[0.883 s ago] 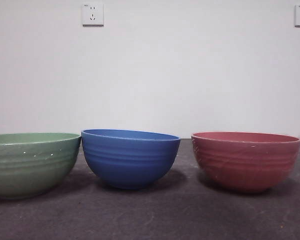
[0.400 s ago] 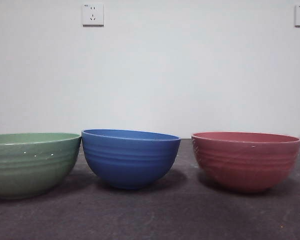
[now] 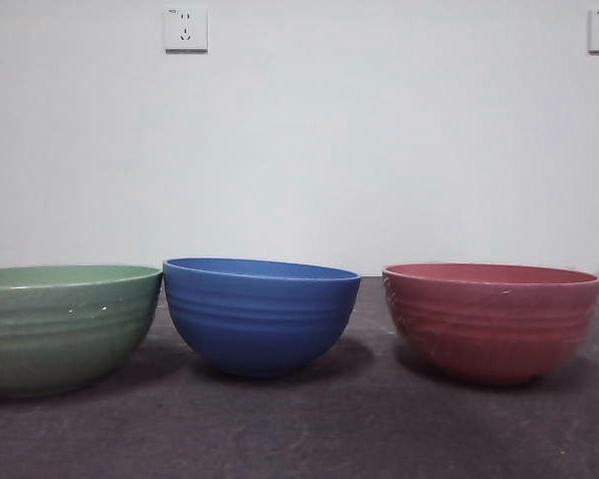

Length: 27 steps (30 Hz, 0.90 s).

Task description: Pick up the green bowl on the top,put the green bowl on the left,pick up the red bowl in the middle,put the red bowl on the right

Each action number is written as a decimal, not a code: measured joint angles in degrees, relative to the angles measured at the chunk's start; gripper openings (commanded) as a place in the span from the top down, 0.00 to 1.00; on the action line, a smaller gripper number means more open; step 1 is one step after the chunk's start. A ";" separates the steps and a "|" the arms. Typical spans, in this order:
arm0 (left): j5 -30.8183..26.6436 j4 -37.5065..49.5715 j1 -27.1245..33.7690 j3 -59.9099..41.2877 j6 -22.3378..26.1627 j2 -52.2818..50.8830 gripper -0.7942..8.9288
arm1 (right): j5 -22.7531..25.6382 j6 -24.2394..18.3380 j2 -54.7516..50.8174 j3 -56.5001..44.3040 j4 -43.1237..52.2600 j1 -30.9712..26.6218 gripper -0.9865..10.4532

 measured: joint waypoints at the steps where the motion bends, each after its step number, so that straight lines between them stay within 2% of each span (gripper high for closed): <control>1: 0.00 0.00 0.00 0.00 0.00 0.00 0.92 | 0.00 0.00 0.00 0.00 0.00 0.00 0.91; 17: 0.00 0.00 0.00 0.00 0.00 0.00 0.92 | 0.00 -0.02 0.00 0.00 0.00 0.00 0.91; 21: 0.00 0.00 0.00 0.00 0.00 0.00 0.92 | -0.09 -1.81 -2.80 -0.31 -1.81 -0.33 0.91; 24: 0.02 0.00 0.00 0.00 0.00 0.00 0.92 | -2.23 -4.02 -8.31 -2.25 -0.94 -2.91 0.91; 27: 0.04 0.00 0.00 0.00 0.00 0.00 0.92 | -8.57 -5.66 -14.19 -6.88 2.89 -7.89 0.91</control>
